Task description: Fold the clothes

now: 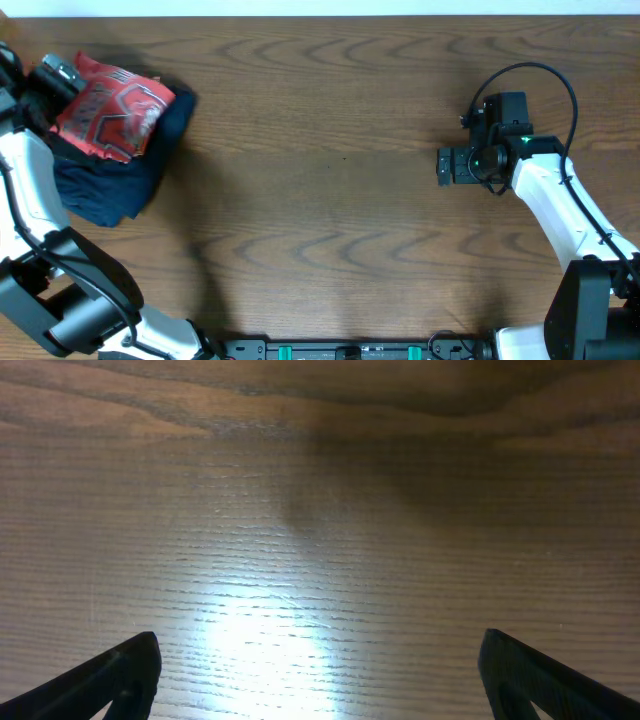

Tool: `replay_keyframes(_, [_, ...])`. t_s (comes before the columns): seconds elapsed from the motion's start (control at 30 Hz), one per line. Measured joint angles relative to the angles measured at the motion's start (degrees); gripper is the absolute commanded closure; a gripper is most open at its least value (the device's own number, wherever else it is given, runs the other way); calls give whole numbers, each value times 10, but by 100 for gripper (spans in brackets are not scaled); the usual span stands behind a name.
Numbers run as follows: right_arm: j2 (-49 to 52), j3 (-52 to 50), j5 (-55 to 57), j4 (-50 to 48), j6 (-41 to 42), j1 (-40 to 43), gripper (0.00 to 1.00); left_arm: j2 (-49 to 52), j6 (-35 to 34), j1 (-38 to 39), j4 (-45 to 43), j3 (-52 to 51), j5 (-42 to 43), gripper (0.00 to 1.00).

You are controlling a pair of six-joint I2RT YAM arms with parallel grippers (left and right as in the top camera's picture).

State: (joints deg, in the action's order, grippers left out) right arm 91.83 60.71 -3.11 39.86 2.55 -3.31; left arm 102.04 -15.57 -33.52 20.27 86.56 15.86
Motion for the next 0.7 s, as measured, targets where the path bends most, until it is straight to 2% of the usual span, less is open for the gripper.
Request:
replay_keyframes(0.23, [0,0,0,-1,0,0,1,-3,0,-34,-4,0,0,2])
replay_keyframes(0.43, [0,0,0,-11,0,0,1,-10,2,-24,-18,0,26,2])
replay_keyframes(0.57, [0,0,-1,-27,1,0,1,-13,31,21,-21,0,52,2])
replay_keyframes(0.7, [0,0,-1,-56,14,0,1,-13,79,113,6,0,58,2])
